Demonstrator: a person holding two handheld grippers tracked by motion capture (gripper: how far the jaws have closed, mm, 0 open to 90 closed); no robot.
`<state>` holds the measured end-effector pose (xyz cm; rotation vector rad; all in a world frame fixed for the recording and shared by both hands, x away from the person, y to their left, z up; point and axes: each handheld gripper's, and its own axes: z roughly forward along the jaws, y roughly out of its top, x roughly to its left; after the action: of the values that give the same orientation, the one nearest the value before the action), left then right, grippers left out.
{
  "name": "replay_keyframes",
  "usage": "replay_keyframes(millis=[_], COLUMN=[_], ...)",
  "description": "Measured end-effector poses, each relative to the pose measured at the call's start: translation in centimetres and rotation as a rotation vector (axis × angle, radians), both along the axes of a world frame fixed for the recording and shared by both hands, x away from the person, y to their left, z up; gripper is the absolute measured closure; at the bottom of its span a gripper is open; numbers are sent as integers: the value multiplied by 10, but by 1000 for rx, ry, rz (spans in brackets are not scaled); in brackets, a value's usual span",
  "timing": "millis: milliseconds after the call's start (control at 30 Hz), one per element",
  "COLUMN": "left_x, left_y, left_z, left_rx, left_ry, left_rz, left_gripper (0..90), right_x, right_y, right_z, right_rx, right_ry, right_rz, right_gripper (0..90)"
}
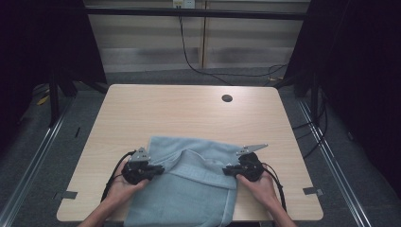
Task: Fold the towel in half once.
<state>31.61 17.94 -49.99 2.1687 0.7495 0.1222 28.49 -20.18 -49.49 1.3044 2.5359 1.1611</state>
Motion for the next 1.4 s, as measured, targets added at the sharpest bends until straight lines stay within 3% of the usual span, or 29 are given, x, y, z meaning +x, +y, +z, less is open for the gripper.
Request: replay_keyframes(millis=[33,167,233,300,333,433,467,533,700,933,1033,1200,1300,1400], left_x=[0,26,36,44,52,59,62,70,95,110,118,122,120,123], left_y=[0,-9,-17,-21,-26,-31,-33,-36,-40,-49,-51,-49,-46,-35], left_z=[0,-2,-4,-5,-6,-6,-6,-5,-6,-7,-8,-8,-3,17], left_rx=[0,-30,-49,-64,-78,-83,-82,-69,-74,-84,-104,-120,-131,-194], left_ry=[0,28,29,48,54,64,59,60,67,64,77,86,64,31], left_rz=[0,44,70,78,93,105,107,108,178,220,239,239,238,253], left_gripper=[857,857,857,857,857,857,857,857,857,857,857,857,858,858], right_x=[0,19,37,41,53,65,75,79,101,127,143,150,145,139], right_y=[0,-8,-17,-19,-25,-30,-32,-31,-28,-28,-30,-33,-36,-43], right_z=[0,-1,-2,-2,-2,-3,-2,-2,-2,0,-1,-2,5,22], right_rx=[0,-2,-13,-17,-25,-21,-37,-53,-75,-111,-92,-67,-38,47], right_ry=[0,3,-14,-13,-20,-15,-23,-29,-49,-50,-32,-43,-82,-131], right_rz=[0,-38,-81,-94,-120,-148,-164,-171,-201,-251,-294,-328,-309,-299], right_gripper=[852,853,853,853,854,854,854,854,852,851,851,851,853,854])
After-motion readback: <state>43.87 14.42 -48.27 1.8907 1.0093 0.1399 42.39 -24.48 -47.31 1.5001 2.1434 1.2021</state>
